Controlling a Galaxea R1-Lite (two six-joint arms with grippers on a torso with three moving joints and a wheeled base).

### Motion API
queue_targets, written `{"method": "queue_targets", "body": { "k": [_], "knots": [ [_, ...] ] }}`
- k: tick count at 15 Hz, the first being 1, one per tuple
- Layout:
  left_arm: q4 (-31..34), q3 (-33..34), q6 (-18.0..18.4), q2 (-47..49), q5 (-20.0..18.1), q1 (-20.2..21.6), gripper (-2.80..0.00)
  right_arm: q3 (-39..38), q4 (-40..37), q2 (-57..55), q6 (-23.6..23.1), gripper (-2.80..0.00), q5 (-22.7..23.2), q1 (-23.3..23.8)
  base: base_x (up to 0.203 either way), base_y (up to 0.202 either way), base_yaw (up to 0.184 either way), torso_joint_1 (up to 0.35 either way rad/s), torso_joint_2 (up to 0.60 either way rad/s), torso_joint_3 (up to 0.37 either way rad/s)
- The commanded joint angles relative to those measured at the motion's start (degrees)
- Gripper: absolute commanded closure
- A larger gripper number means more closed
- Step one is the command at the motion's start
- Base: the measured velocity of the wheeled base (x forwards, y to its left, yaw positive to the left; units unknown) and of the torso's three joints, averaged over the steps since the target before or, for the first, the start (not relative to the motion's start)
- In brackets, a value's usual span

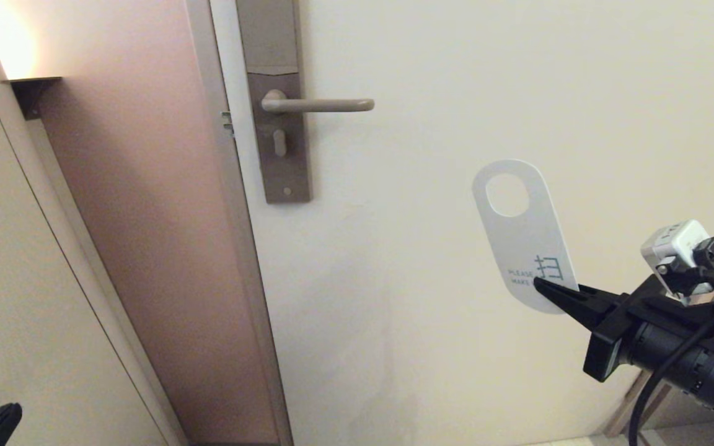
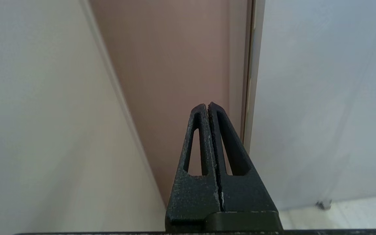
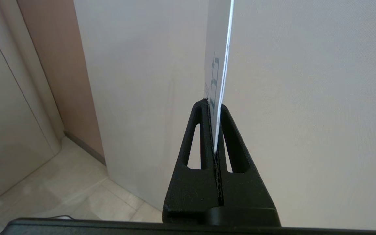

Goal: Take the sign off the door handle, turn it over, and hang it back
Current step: Hang the sign back with the other side facing out

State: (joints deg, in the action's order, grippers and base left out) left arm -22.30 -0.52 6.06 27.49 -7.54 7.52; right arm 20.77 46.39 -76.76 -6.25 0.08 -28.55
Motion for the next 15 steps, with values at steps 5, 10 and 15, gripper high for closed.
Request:
{"method": "queue_targets", "body": {
  "k": [5,10,15],
  "knots": [
    [9.45,0.43,-0.36,-11.41,4.02,0.09,0.0,-0.18,2.16,-1.27,-0.07,0.0,-1.11,-0.01,0.0,0.0,0.0,0.0,0.0,0.0],
    [14.65,0.44,-0.08,-11.41,6.92,0.04,0.0,-0.29,2.74,-2.16,-0.08,0.0,-1.22,-0.01,0.0,0.0,0.0,0.0,0.0,0.0],
    [10.85,0.44,-1.69,-11.41,7.7,0.04,0.0,-0.73,2.74,-2.16,-0.07,0.0,-1.22,-0.01,0.0,0.0,0.0,0.0,0.0,0.0]
  ]
}}
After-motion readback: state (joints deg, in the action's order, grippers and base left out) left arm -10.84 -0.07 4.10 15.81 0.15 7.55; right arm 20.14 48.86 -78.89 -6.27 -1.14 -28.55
